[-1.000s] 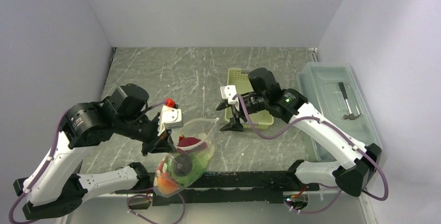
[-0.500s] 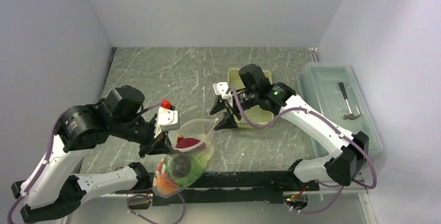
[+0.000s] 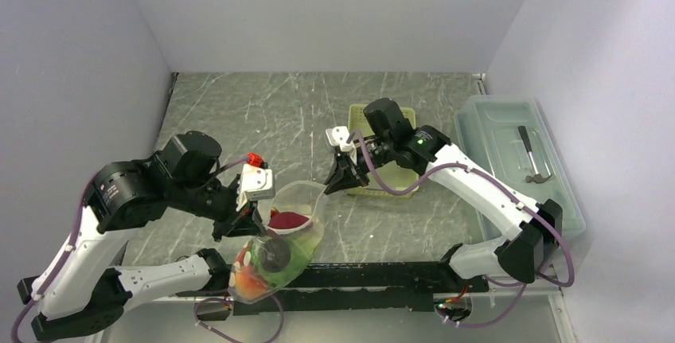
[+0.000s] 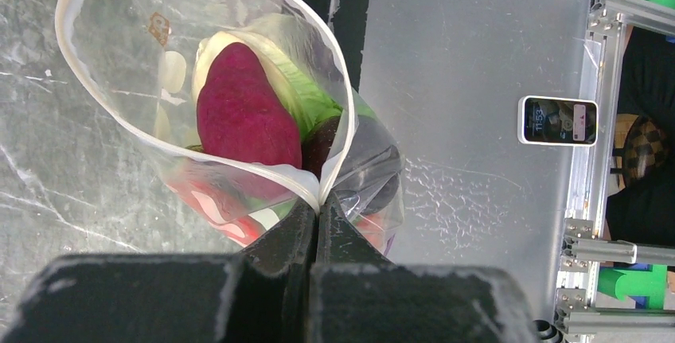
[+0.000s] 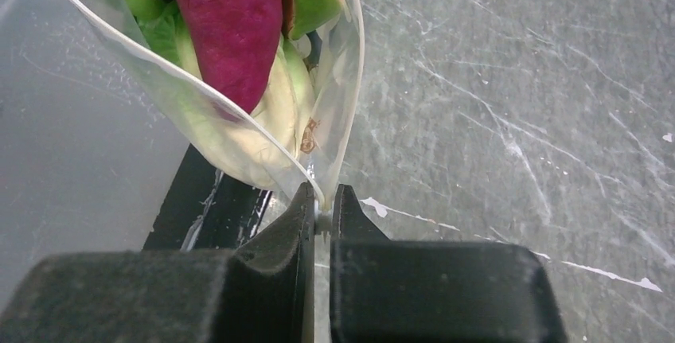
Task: Place the food in the zip-top bag and seal the zipper
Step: Adjust the zipper food storage bag at the center of the board.
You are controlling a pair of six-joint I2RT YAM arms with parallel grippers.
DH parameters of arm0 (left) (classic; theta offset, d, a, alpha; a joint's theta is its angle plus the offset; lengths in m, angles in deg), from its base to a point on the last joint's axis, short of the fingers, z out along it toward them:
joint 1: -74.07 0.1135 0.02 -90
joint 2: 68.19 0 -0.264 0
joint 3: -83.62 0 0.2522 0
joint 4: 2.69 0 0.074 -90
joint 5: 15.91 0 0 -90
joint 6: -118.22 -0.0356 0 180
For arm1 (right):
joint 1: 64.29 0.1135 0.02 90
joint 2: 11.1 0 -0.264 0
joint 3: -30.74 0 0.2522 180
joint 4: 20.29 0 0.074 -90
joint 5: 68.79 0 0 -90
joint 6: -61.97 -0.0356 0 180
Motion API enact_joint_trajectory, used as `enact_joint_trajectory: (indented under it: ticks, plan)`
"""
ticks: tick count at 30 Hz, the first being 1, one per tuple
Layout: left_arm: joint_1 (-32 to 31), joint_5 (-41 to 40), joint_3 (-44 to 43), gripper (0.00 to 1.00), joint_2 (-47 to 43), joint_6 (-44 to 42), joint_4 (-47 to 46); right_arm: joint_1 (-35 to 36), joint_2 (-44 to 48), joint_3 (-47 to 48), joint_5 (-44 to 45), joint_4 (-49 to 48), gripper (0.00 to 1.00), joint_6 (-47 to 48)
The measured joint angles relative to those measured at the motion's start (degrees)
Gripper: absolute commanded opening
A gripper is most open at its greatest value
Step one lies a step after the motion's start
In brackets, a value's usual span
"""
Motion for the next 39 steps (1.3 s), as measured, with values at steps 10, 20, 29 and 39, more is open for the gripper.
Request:
enact_joint_trajectory:
  ticks: [10, 20, 29, 39]
  plan:
    - [0.0, -5.2, 0.0, 0.18, -0.1, 0.5, 0.1, 0.0, 3.7, 0.7, 2.2, 2.5, 0.0, 0.0]
    - [0.0, -13.7, 1.9, 0.43, -1.1, 1.6, -1.3, 0.8, 5.3, 4.8, 8.0, 9.0, 0.0, 0.1]
    - [0.0, -15.4, 4.5, 0.51, -1.4, 1.6, -10.4, 8.0, 3.6, 11.0, 17.3, 14.6, 0.0, -0.7]
    - [0.0, -11.4, 14.5, 0.62, -5.5, 1.5, -29.0, 15.1, 0.1, 16.9, 25.3, 20.1, 0.0, -2.5]
